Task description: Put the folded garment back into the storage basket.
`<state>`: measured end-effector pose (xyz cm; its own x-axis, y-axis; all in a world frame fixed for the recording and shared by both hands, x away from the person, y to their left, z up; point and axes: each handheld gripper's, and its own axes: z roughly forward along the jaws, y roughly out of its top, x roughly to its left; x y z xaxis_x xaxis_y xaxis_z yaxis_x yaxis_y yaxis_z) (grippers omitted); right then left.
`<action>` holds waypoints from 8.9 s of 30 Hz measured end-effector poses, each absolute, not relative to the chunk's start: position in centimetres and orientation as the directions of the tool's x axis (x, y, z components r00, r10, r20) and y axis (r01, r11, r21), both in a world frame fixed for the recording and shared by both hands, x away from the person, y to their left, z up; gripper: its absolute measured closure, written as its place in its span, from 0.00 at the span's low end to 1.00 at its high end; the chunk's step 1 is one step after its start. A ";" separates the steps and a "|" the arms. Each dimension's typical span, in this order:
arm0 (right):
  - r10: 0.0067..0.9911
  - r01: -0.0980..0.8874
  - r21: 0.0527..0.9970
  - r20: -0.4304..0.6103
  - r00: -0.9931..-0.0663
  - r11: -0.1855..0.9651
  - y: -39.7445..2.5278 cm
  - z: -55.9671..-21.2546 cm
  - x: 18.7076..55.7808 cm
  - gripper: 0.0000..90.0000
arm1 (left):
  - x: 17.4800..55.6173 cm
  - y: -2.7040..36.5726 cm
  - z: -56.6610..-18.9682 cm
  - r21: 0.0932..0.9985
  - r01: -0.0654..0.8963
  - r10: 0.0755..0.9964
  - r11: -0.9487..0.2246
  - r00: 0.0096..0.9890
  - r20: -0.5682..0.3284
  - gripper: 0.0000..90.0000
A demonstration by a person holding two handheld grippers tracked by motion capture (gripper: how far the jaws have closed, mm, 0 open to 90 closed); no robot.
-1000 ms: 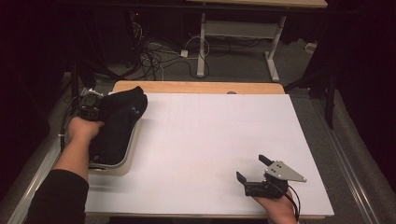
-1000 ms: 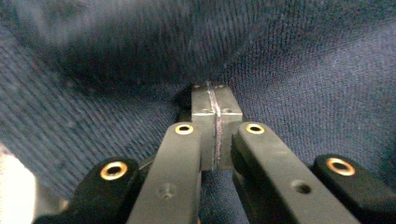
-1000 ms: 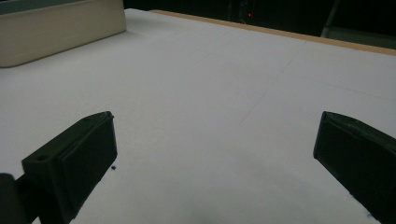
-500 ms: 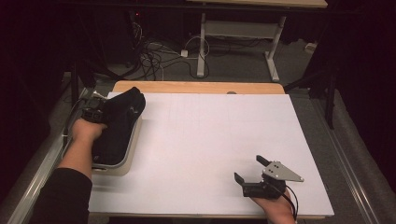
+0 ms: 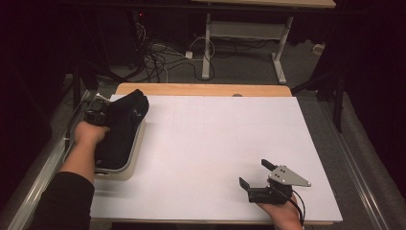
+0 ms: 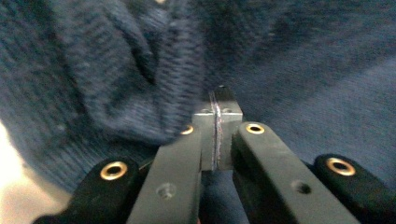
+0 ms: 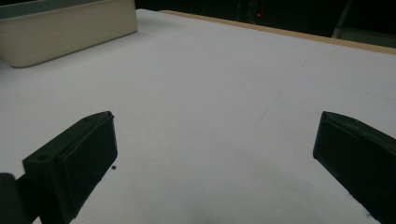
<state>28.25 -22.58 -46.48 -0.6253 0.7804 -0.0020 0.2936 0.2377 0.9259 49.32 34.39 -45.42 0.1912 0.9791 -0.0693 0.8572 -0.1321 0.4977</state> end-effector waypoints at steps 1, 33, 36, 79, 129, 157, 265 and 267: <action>0.781 0.294 0.926 -0.002 -0.624 0.237 -22.6 -46.5 28.3 0.00 | 48.9 34.3 -45.1 0.510 0.850 0.977 -0.134 0.200 -0.076 0.97; 0.780 0.301 0.924 0.005 -0.625 0.235 -23.4 -46.7 28.2 0.01 | 50.7 28.1 -46.2 0.473 0.850 0.926 -0.233 0.342 -0.158 0.97; 0.778 0.301 0.923 0.004 -0.629 0.239 -23.3 -46.8 28.3 0.01 | 50.7 28.0 -46.2 0.475 0.847 0.926 -0.238 0.346 -0.154 0.97; 0.779 0.293 0.926 -0.002 -0.627 0.238 -23.5 -46.7 28.2 0.02 | 49.1 28.7 -44.1 0.497 0.833 0.931 -0.242 0.344 -0.125 0.85; 0.770 0.280 0.926 -0.018 -0.638 0.254 -23.1 -46.5 28.0 0.02 | 50.0 27.1 -42.0 0.602 0.758 0.933 -0.250 0.356 -0.060 0.83; 0.767 0.267 0.926 -0.037 -0.641 0.268 -25.3 -46.4 28.1 0.02 | 44.1 31.3 -42.7 0.511 0.843 0.955 -0.165 0.266 -0.131 0.28; 0.817 0.307 0.922 -0.017 -0.577 0.236 -26.2 -46.9 28.2 0.00 | 40.9 22.5 -35.3 0.103 0.937 0.927 -0.334 0.346 -0.145 0.00; 0.814 0.305 0.922 -0.019 -0.581 0.240 -26.2 -47.0 28.2 0.00 | 41.0 21.6 -35.2 0.104 0.932 0.921 -0.347 0.360 -0.151 0.00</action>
<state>28.20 -26.15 -46.98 -0.5805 0.8140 -0.0195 0.3054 0.2398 0.9215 41.02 21.62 -35.22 0.3597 0.9207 -0.1513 0.9321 -0.3469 0.1043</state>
